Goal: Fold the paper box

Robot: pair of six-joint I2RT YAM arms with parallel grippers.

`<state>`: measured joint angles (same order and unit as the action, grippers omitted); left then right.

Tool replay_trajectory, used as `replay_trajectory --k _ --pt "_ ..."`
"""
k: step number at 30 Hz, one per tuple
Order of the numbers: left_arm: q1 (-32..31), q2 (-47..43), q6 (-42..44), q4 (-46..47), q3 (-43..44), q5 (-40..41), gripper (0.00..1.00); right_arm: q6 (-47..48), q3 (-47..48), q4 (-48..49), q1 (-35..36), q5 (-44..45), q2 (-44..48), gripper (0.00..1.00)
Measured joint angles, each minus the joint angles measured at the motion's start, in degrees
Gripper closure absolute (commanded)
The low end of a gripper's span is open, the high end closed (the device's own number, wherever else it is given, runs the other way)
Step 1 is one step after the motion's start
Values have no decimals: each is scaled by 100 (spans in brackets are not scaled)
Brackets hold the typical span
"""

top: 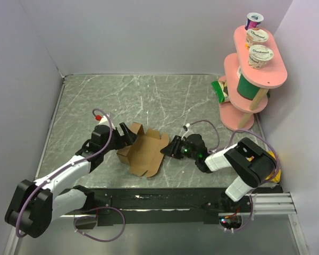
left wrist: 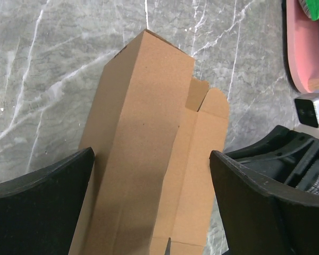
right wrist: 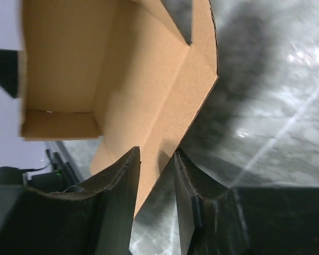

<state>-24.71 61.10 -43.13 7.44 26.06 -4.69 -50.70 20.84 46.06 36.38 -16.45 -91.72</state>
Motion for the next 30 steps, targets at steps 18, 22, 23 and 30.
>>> replay_trajectory --k 18,22,23,30 --pt "39 -219 -254 234 -221 -103 4 31 378 81 -28 -240 -317 93" --pt "122 -404 -92 57 -127 -90 4 868 1211 -1495 -66 -227 289 97" --pt "146 -444 -31 17 -83 -81 4 1104 1464 -1836 -83 -219 400 97" --pt "376 -925 511 -299 363 11 4 3661 4481 -5261 -415 -155 494 97"
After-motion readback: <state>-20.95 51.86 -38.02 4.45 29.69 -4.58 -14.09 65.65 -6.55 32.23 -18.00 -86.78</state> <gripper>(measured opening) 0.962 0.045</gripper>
